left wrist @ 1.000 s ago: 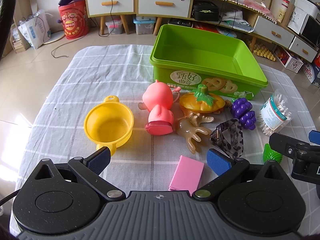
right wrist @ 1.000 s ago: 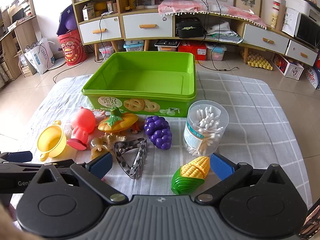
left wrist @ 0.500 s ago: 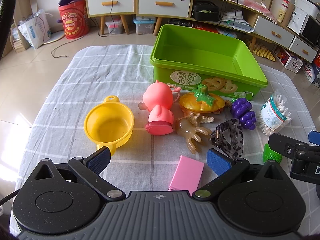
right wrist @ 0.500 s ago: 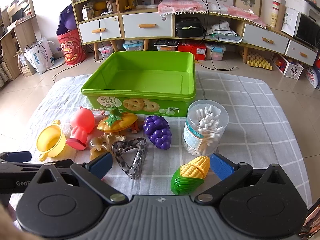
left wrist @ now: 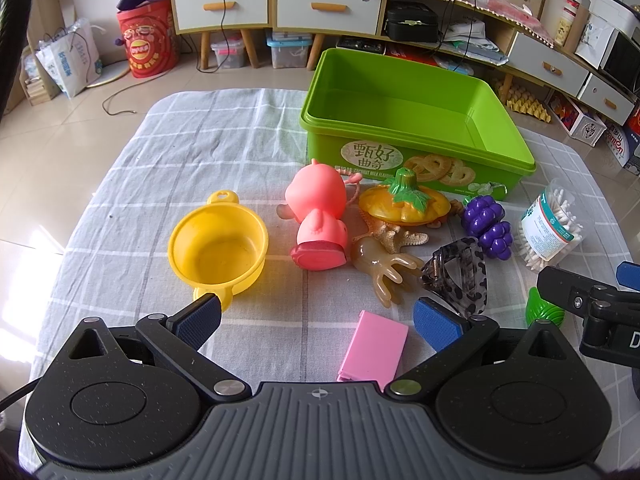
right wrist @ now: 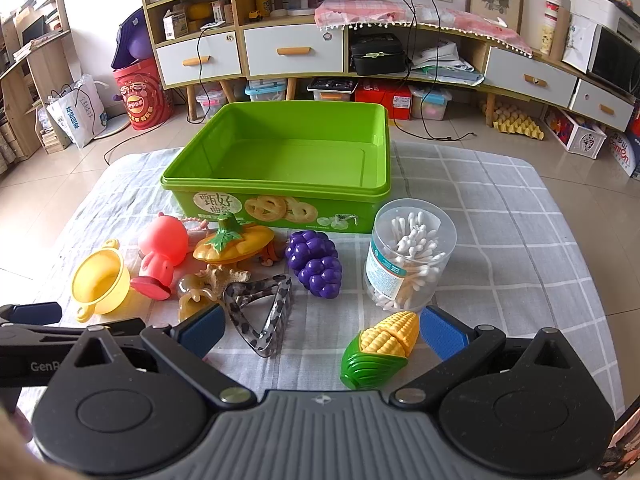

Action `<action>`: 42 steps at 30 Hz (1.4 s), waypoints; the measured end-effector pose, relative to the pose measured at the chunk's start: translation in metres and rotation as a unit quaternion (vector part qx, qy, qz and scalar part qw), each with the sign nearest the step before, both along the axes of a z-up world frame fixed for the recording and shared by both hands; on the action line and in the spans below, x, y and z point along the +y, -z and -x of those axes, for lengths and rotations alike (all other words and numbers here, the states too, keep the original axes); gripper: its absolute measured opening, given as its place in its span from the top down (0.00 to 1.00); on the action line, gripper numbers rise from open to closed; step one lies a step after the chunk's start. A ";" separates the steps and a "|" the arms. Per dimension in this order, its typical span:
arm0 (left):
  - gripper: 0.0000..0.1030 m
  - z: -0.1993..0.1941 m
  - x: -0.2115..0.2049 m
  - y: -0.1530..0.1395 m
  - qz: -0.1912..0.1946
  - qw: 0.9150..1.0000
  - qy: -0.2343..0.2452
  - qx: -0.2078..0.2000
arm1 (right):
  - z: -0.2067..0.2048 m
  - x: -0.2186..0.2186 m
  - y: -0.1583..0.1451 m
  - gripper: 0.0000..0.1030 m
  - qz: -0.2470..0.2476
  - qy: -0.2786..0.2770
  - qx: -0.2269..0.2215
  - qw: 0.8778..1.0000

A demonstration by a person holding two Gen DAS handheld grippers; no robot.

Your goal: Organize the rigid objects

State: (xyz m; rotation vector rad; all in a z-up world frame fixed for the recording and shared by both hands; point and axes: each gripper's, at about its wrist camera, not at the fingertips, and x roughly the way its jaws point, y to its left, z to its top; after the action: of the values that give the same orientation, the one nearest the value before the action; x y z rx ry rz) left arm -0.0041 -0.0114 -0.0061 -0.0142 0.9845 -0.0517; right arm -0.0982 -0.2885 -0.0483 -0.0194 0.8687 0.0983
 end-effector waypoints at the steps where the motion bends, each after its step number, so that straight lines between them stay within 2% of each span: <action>1: 0.02 0.000 0.000 0.000 0.000 1.000 0.000 0.000 | 0.000 -0.001 0.000 0.13 0.000 0.000 0.000 1.000; 23: 0.02 -0.003 0.007 0.001 0.008 1.000 -0.004 -0.001 | -0.003 -0.005 0.004 0.13 0.003 0.001 0.000 1.000; 26: 0.02 -0.009 0.011 -0.003 0.007 1.000 0.009 -0.022 | -0.007 -0.009 -0.002 0.13 -0.006 -0.002 -0.007 1.000; 29: 0.02 -0.016 0.010 -0.006 -0.017 0.998 0.033 -0.054 | -0.015 -0.018 -0.008 0.13 -0.023 -0.006 -0.014 1.000; 34: 0.02 -0.030 0.009 -0.006 -0.030 0.994 0.067 -0.077 | -0.036 -0.032 -0.011 0.13 -0.048 -0.017 0.000 0.999; 39: 0.04 -0.049 0.009 -0.007 -0.014 0.994 0.080 -0.075 | -0.049 -0.043 -0.007 0.13 -0.006 -0.025 0.010 1.000; 42: 0.05 -0.062 0.010 -0.004 0.000 0.995 0.076 -0.065 | -0.060 -0.062 -0.001 0.13 -0.028 0.007 0.020 0.999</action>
State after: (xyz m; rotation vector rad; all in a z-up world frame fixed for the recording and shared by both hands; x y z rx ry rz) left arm 0.0578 -0.0019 -0.0025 0.0638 0.8540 -0.1908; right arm -0.0387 -0.3506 -0.0468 0.0407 0.9062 0.1102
